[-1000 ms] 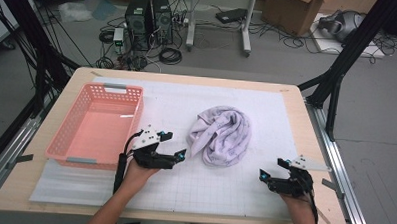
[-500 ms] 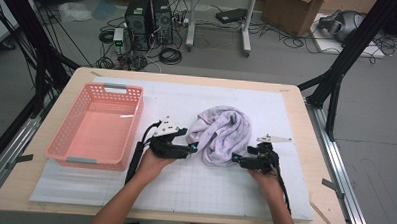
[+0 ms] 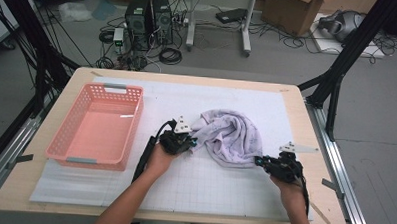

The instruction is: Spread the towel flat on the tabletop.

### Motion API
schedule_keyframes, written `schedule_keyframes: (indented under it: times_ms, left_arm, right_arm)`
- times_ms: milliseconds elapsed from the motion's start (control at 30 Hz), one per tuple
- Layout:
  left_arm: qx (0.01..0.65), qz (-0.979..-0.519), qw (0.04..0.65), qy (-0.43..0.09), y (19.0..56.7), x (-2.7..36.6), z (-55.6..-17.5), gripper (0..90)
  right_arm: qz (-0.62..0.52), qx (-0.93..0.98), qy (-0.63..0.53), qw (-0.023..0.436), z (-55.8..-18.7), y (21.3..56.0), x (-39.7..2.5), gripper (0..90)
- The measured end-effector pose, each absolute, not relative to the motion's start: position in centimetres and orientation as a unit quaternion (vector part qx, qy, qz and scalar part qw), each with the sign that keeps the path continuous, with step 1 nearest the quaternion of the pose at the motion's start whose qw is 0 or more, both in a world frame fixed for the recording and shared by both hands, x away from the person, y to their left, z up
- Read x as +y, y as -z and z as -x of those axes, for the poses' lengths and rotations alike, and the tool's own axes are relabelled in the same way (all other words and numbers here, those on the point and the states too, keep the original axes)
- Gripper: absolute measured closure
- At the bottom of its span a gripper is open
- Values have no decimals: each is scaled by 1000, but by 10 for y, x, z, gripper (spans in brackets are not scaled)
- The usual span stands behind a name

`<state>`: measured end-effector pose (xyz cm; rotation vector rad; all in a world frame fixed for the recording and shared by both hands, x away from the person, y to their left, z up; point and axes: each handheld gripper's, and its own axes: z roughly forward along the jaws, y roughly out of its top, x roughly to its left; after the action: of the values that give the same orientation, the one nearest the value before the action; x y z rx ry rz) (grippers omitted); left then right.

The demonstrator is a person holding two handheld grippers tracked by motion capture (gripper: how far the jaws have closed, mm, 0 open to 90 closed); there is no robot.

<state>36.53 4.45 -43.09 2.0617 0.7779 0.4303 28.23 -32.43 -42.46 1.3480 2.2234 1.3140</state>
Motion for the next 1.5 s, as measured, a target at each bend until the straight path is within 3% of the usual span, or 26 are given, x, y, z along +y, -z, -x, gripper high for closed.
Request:
schedule_keyframes:
  times_ms: [233,400,500,533,600,633,767,900,1067,1200,1333,1500]
  left_arm:
    - [360,-785,458,-210,423,67,-373,852]
    - [379,-751,490,-231,406,81,-382,853]
    - [390,-746,495,-217,406,84,-388,841]
    - [397,-747,489,-210,408,83,-389,793]
    - [415,-742,492,-186,410,84,-389,589]
    - [414,-739,499,-183,411,84,-387,541]
    - [396,-746,508,-170,408,83,-379,456]
    - [361,-772,501,-155,408,73,-368,450]
    - [338,-771,524,-126,401,59,-356,394]
    - [320,-787,515,-111,405,38,-357,361]
    - [308,-803,500,-101,414,16,-362,351]
    - [301,-831,456,-106,434,-8,-366,373]
  right_arm:
    - [-441,783,-419,131,-245,420,-343,818]
    - [-410,795,-430,118,-215,413,-352,815]
    - [-405,806,-413,128,-210,411,-351,688]
    - [-411,800,-418,130,-211,410,-352,645]
    - [-425,779,-435,151,-215,408,-354,483]
    - [-436,764,-446,164,-218,406,-356,428]
    - [-444,746,-456,195,-240,402,-357,399]
    - [-435,741,-474,193,-273,404,-352,397]
    - [-422,770,-447,173,-326,417,-330,399]
    - [-412,806,-396,158,-356,431,-307,478]
    - [-384,841,-357,135,-371,436,-293,821]
    - [-409,826,-346,174,-379,422,-291,844]
